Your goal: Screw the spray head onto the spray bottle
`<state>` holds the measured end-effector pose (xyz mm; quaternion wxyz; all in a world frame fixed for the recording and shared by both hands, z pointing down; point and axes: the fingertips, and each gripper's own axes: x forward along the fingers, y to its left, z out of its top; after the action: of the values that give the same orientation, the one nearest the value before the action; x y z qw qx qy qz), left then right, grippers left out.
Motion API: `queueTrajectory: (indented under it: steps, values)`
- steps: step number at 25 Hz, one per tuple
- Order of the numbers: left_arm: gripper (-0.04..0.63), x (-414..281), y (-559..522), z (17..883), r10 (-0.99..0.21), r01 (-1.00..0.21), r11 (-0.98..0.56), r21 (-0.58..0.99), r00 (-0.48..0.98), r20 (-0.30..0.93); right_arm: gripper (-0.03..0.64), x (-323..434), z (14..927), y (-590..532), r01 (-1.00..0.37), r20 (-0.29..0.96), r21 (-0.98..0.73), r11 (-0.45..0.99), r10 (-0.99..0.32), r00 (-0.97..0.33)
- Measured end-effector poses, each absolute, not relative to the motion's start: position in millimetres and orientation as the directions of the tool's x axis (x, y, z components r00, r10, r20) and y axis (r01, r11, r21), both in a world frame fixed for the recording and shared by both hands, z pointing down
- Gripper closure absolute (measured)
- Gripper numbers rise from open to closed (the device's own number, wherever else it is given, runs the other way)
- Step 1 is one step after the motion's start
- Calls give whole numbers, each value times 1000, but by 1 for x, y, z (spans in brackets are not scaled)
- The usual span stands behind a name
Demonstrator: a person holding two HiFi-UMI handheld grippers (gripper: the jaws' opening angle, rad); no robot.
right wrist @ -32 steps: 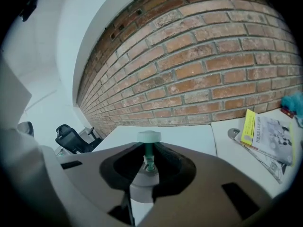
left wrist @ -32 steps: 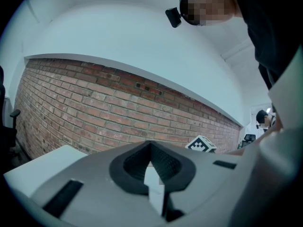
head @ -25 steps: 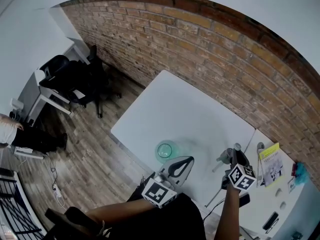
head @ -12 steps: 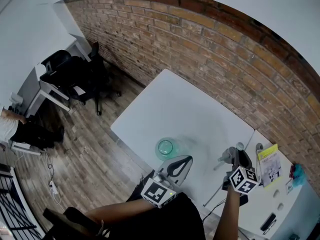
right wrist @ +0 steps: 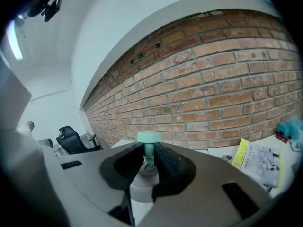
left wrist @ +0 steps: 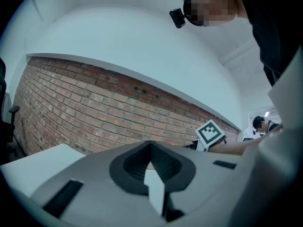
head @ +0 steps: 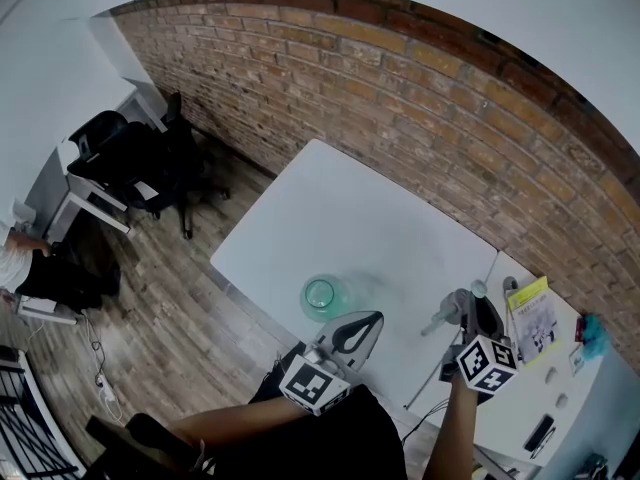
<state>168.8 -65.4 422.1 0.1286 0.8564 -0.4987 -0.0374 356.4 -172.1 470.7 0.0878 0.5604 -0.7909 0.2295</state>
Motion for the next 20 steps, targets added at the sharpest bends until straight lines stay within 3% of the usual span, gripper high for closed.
queueTrajectory:
  steps: [20]
  values:
    - [597,159,-57,431,-851,-841,-491,227,518,81,546,350,428,-160,-934,324,-188,304,-879,-351]
